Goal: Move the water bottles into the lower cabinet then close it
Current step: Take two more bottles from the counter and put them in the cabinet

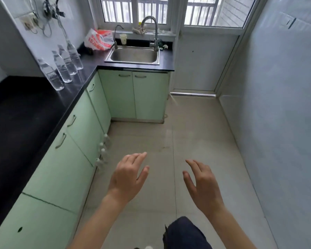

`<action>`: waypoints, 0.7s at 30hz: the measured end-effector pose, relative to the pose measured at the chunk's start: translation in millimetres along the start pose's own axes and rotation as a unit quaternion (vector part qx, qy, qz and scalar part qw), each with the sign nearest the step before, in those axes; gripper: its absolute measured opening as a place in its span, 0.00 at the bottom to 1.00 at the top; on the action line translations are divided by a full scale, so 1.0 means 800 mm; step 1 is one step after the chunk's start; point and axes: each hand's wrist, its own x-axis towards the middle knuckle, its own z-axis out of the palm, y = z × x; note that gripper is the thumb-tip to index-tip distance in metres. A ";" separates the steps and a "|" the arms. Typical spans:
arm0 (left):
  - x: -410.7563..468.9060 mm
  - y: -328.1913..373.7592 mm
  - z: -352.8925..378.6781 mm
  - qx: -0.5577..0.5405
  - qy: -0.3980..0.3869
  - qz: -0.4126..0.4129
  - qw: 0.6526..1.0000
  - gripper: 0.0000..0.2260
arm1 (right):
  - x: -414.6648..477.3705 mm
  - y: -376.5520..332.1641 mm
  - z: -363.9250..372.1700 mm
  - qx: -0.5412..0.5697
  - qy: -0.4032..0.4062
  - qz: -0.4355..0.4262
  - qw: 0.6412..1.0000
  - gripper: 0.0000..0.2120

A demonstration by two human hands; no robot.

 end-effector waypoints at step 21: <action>0.409 -0.147 0.030 0.029 0.163 -0.343 0.924 0.24 | 0.649 0.027 0.157 0.060 -0.170 -0.294 0.939 0.23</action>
